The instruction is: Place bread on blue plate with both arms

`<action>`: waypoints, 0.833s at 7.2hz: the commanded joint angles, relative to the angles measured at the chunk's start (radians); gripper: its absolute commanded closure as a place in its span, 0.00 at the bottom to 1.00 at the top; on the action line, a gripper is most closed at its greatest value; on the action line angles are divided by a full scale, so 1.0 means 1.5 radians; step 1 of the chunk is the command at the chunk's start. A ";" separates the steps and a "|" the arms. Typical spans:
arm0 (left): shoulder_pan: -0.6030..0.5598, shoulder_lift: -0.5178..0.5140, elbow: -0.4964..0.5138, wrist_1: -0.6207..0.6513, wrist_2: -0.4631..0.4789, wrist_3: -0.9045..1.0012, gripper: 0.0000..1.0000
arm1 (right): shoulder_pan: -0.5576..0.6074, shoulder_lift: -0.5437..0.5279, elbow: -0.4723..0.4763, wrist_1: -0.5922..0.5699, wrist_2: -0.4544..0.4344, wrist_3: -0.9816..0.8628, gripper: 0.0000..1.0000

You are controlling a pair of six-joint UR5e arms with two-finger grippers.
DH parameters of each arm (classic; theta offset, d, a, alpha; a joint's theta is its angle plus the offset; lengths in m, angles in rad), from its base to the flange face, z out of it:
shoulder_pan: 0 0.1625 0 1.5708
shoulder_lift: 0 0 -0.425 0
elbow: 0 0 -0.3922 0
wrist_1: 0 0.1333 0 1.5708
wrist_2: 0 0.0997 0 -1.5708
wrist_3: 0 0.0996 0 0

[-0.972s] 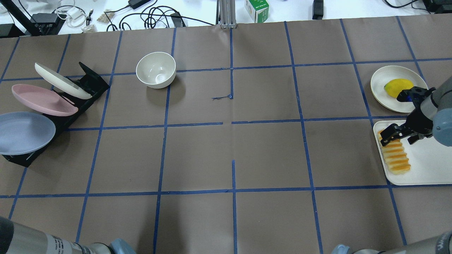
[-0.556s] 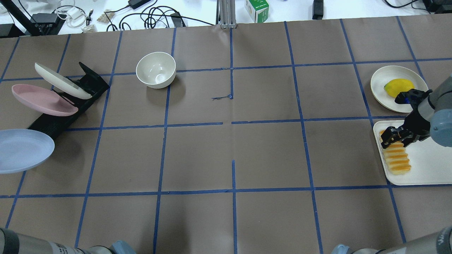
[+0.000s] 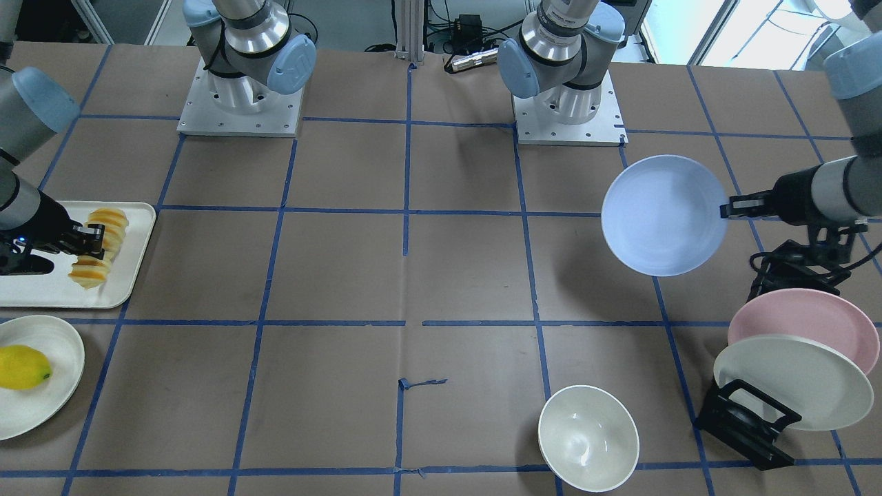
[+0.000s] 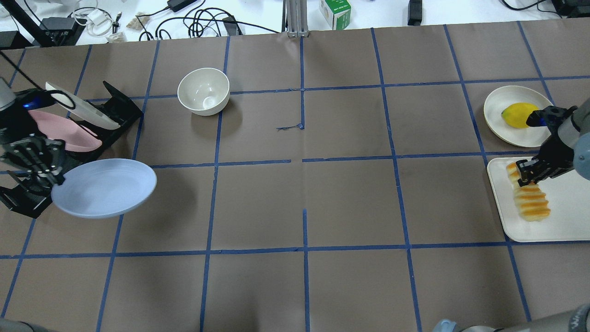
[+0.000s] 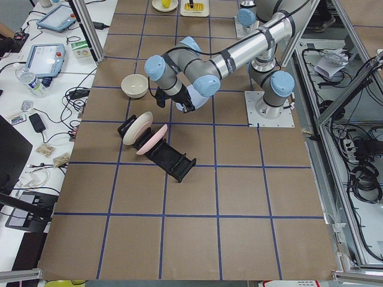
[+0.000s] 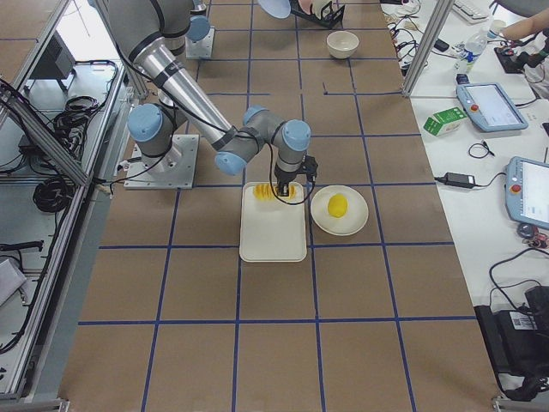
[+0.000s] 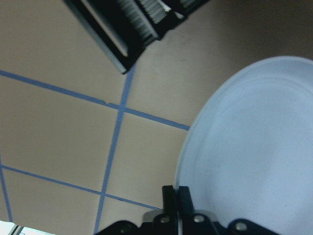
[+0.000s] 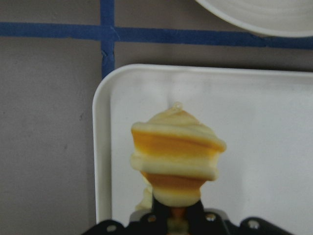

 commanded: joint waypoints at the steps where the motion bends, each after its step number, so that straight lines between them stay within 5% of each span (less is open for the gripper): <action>1: -0.129 -0.004 -0.012 0.042 -0.141 -0.051 1.00 | 0.007 -0.009 -0.112 0.137 0.002 0.001 1.00; 3: -0.254 -0.024 -0.050 0.192 -0.157 -0.189 1.00 | 0.045 -0.008 -0.218 0.239 0.011 0.052 1.00; 6: -0.351 -0.079 -0.183 0.556 -0.216 -0.329 1.00 | 0.240 -0.001 -0.258 0.231 0.061 0.257 1.00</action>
